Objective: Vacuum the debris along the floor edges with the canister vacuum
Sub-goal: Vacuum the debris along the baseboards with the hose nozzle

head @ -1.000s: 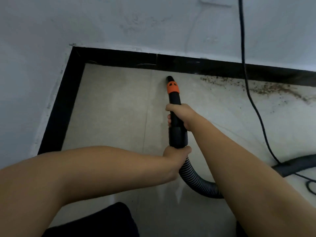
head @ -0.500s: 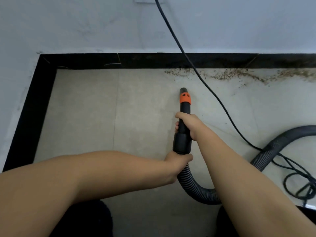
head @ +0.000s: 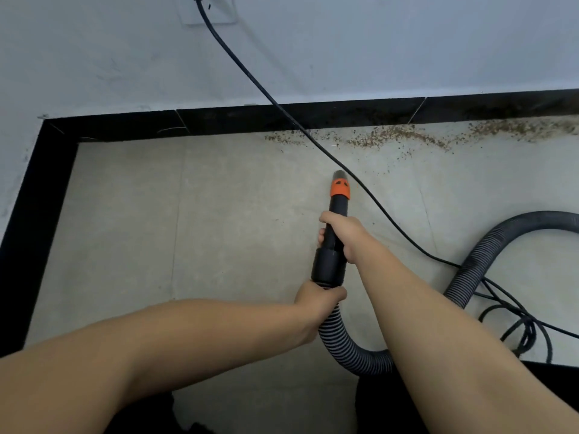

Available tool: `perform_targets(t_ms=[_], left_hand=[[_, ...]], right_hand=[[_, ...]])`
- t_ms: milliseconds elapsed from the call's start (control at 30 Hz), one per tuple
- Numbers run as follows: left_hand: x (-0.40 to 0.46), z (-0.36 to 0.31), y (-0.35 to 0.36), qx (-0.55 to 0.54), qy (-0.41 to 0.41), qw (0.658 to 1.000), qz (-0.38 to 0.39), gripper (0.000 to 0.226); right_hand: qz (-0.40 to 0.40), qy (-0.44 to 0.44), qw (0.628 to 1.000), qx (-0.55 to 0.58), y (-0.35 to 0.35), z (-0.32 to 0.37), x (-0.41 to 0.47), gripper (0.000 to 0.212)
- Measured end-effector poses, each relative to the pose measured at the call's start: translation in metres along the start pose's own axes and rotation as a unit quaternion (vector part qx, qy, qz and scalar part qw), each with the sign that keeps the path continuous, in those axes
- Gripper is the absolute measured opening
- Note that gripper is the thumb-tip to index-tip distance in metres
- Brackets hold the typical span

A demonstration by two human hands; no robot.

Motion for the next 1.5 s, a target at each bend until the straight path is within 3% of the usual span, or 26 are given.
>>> perform_targets(t_ms=[133, 300, 500, 567, 667, 767, 867, 933, 1000, 1033, 1100, 1167, 1200, 1300, 1400, 1500], left_hand=[[-0.023, 0.020, -0.012, -0.047, -0.005, 0.999, -0.018, 0.011], [-0.058, 0.045, -0.022, -0.086, -0.002, 0.996, 0.031, 0.019], [-0.085, 0.034, -0.011, -0.044, 0.119, 0.980, 0.154, 0.019], [-0.084, 0.018, -0.002, -0.023, 0.161, 0.968, 0.190, 0.024], [-0.073, -0.014, 0.009, 0.001, 0.207, 0.948, 0.241, 0.022], [-0.054, -0.049, 0.017, 0.033, 0.225, 0.916, 0.331, 0.015], [-0.023, -0.090, 0.027, 0.029, 0.228, 0.892, 0.389, 0.014], [0.006, -0.120, 0.035, 0.038, 0.247, 0.900, 0.358, 0.034], [0.042, -0.145, 0.043, 0.131, 0.346, 0.892, 0.260, 0.039], [0.061, -0.154, 0.046, 0.239, 0.415, 0.855, 0.200, 0.037], [0.096, -0.160, 0.053, 0.508, 0.485, 0.704, 0.103, 0.042], [0.119, -0.158, 0.060, 0.677, 0.471, 0.563, 0.051, 0.046], [0.123, -0.156, 0.064, 0.717, 0.461, 0.523, 0.027, 0.042], [0.123, -0.144, 0.067, 0.729, 0.496, 0.467, 0.065, 0.025], [0.106, -0.124, 0.045, 0.699, 0.567, 0.404, 0.163, 0.037], [0.095, -0.104, -0.001, 0.720, 0.536, 0.372, 0.237, 0.045]], right_hand=[[0.079, 0.017, 0.995, -0.053, 0.014, -0.013, -0.023, 0.011], [0.201, -0.008, 0.975, -0.096, 0.012, -0.028, -0.068, 0.015], [0.312, -0.106, 0.944, -0.017, -0.035, 0.005, -0.123, 0.007], [0.297, -0.137, 0.944, 0.036, -0.054, 0.021, -0.129, 0.006], [0.215, -0.163, 0.958, 0.094, -0.075, 0.042, -0.122, 0.011], [0.104, -0.148, 0.971, 0.155, -0.090, 0.065, -0.103, 0.015], [0.052, -0.132, 0.966, 0.215, -0.112, 0.100, -0.085, 0.021], [0.027, -0.133, 0.966, 0.220, -0.127, 0.129, -0.075, 0.023], [0.006, -0.135, 0.970, 0.204, -0.136, 0.151, -0.063, 0.024], [-0.005, -0.137, 0.972, 0.191, -0.138, 0.160, -0.058, 0.023], [-0.019, -0.147, 0.975, 0.163, -0.139, 0.170, -0.048, 0.021], [-0.023, -0.155, 0.978, 0.136, -0.137, 0.174, -0.041, 0.020], [-0.024, -0.156, 0.979, 0.127, -0.138, 0.175, -0.038, 0.020], [-0.034, -0.158, 0.976, 0.144, -0.139, 0.176, -0.031, 0.022], [-0.047, -0.161, 0.969, 0.182, -0.137, 0.175, -0.026, 0.024], [-0.046, -0.169, 0.968, 0.178, -0.129, 0.168, -0.023, 0.022]])
Point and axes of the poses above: each hand's wrist, its own x-axis towards the middle knuckle, its own y-axis out of the palm, z = x × y, the point moved 1 cm from there along x, towards the middle knuckle, and after that the axes turned 10 degrees about -z, right-handed, at the moved point
